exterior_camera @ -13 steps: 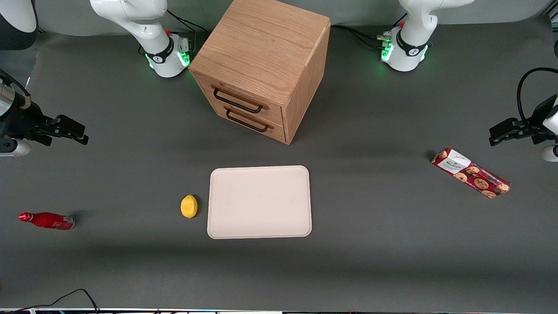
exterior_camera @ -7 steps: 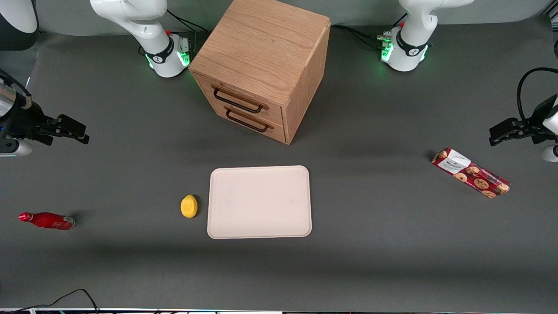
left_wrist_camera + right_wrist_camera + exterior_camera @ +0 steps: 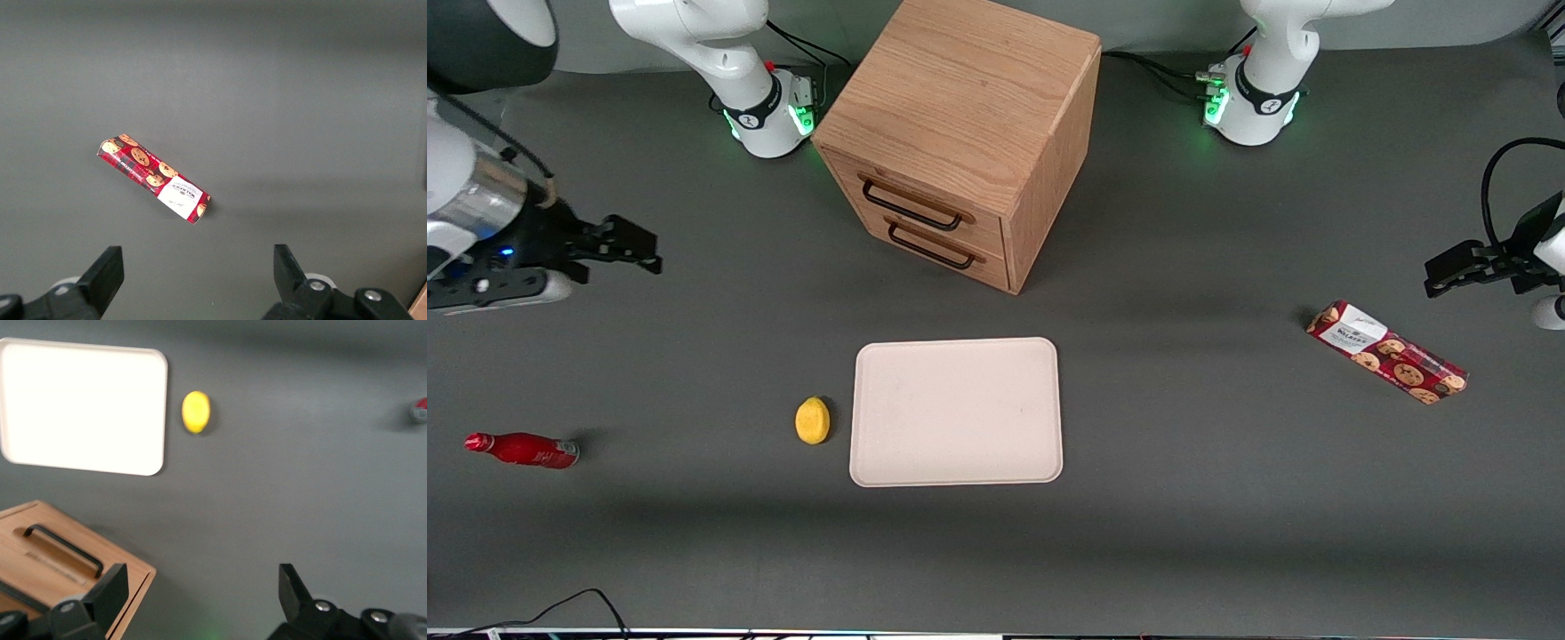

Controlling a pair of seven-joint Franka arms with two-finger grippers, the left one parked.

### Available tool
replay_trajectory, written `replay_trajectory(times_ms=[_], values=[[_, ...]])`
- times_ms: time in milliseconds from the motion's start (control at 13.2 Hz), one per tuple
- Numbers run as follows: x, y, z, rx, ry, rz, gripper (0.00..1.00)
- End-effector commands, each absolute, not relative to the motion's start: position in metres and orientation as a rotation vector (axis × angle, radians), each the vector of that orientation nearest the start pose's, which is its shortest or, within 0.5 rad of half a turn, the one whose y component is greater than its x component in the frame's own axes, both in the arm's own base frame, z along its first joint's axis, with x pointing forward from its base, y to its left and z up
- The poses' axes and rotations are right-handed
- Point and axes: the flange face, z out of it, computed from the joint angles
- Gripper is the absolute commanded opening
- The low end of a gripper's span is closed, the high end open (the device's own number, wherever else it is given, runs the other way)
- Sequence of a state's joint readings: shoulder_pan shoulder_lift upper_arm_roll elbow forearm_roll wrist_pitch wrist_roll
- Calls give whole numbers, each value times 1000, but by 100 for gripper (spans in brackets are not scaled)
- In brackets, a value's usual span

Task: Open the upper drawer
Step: 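Move the right gripper to the upper drawer's black handle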

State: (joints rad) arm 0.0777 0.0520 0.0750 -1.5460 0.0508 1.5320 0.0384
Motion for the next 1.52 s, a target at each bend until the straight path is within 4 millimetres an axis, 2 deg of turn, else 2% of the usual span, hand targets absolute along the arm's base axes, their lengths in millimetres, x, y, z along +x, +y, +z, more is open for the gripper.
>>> replay_trajectory(times_ms=[0, 304, 532, 684, 988, 1064, 1140, 1444], values=[[548, 132, 606, -3060, -296, 129, 100], [529, 195, 605, -3045, -463, 140, 100], [508, 248, 604, -3010, -610, 153, 100], [505, 260, 597, -2962, -620, 185, 100], [501, 270, 583, -2919, -648, 251, 100], [499, 273, 577, -2901, -644, 291, 100], [500, 282, 559, -2803, -610, 383, 100], [503, 287, 541, -2761, -593, 451, 100]])
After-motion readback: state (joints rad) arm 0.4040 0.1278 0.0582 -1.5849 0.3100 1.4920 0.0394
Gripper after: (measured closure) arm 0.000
